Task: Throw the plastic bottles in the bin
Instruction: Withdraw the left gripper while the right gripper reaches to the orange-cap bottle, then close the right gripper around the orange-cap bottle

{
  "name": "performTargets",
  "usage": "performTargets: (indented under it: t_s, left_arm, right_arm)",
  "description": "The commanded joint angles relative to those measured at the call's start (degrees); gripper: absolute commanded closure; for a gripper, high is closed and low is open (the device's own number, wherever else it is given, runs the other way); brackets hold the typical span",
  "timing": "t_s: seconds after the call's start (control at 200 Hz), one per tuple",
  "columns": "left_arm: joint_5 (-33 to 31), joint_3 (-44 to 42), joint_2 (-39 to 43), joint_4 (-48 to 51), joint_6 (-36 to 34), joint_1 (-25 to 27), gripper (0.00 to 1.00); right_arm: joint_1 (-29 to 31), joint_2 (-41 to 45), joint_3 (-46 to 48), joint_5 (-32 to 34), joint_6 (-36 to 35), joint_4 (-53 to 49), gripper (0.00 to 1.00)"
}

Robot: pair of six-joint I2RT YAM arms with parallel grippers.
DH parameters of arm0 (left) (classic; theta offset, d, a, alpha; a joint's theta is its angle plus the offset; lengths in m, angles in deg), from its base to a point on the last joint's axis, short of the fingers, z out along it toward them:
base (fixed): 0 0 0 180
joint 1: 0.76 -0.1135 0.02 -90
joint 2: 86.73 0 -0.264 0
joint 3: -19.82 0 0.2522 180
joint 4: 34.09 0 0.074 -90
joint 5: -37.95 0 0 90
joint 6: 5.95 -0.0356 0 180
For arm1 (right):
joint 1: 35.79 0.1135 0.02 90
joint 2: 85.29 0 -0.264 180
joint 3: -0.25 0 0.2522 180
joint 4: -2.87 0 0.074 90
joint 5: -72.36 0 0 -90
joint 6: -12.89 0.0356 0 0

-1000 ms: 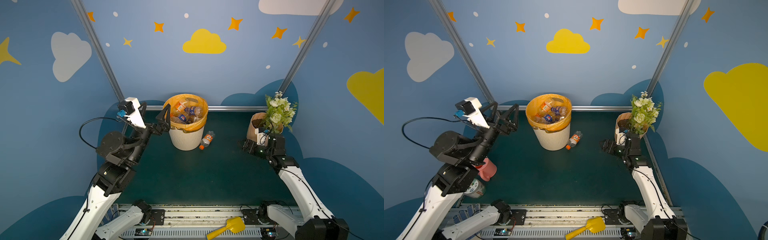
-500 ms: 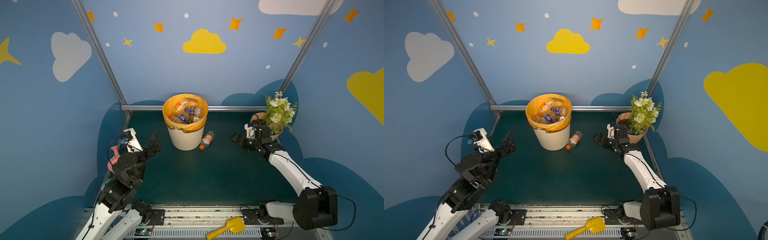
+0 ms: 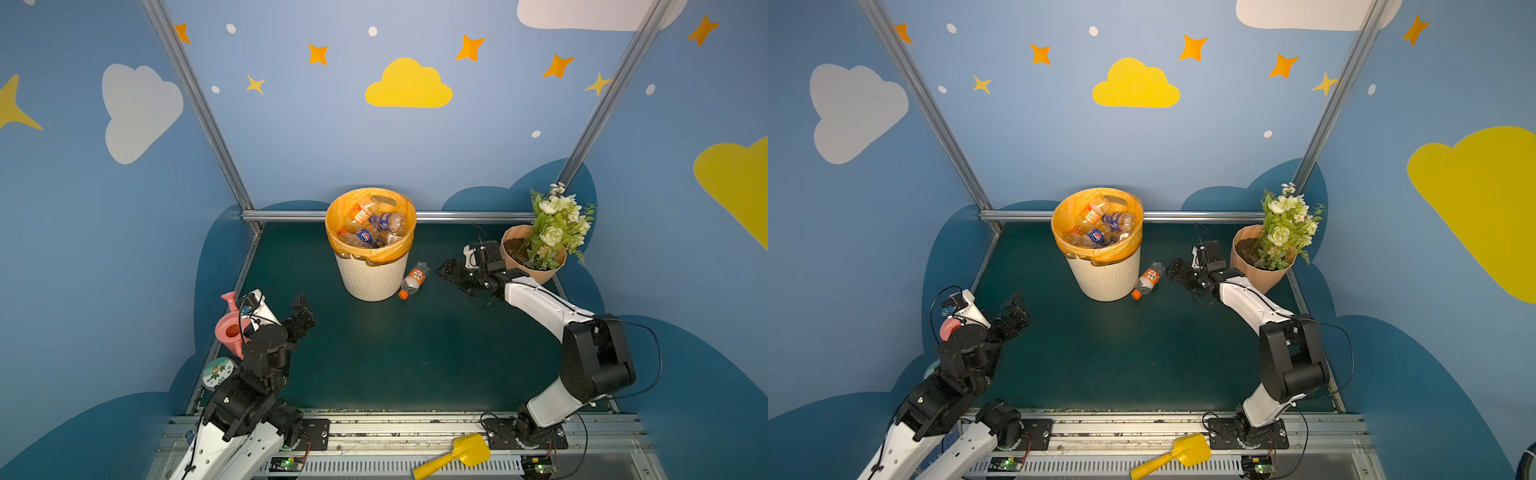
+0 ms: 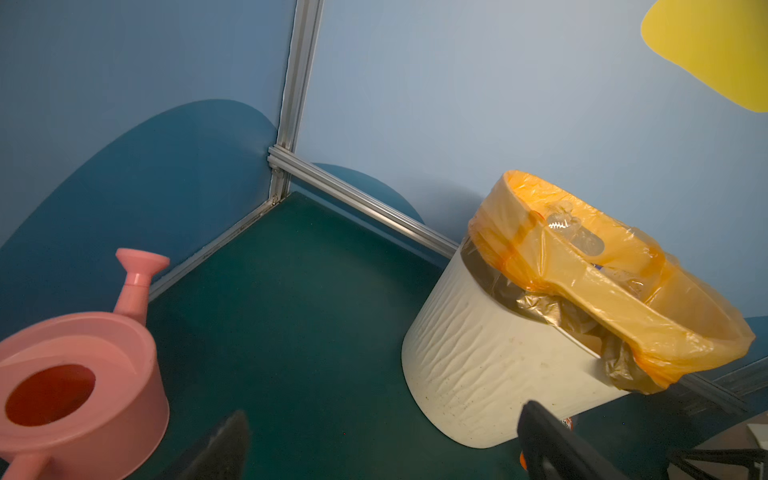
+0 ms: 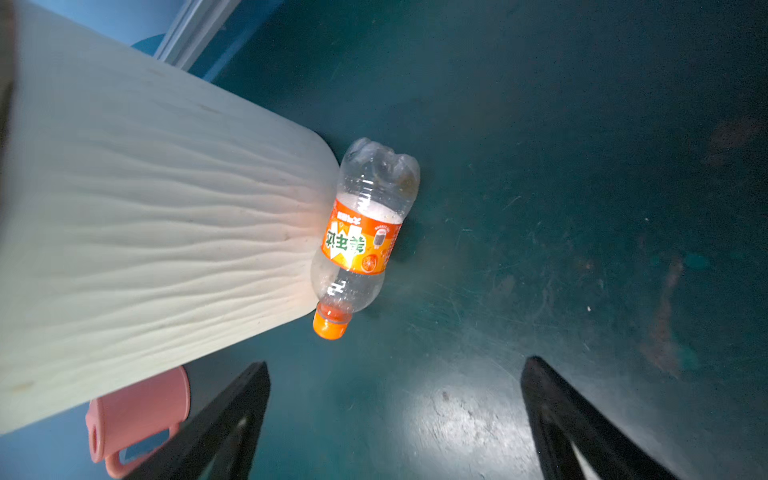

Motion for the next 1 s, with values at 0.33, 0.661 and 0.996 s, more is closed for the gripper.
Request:
performTargets:
  t_s: [0.33,0.661,0.996]
  left_arm:
    - [-0.17,-0.2,-0.69,2.81,1.95,-0.52,0.0]
    - [1.95,0.11,-2.36,1.0,2.03,-1.21,0.0]
    - [2.26,0.78,-2.16,0.64,1.45,-2.08,0.0]
  right_arm:
    - [3.1,-15.12,-12.33,-1.01,3.75,-1.37,0.1]
    - [3.87,-24.49,-22.76,1.75,1.45,-10.28,0.13]
    - [5.8,-31.28,-31.15,6.68,-0.93,-18.2,0.17]
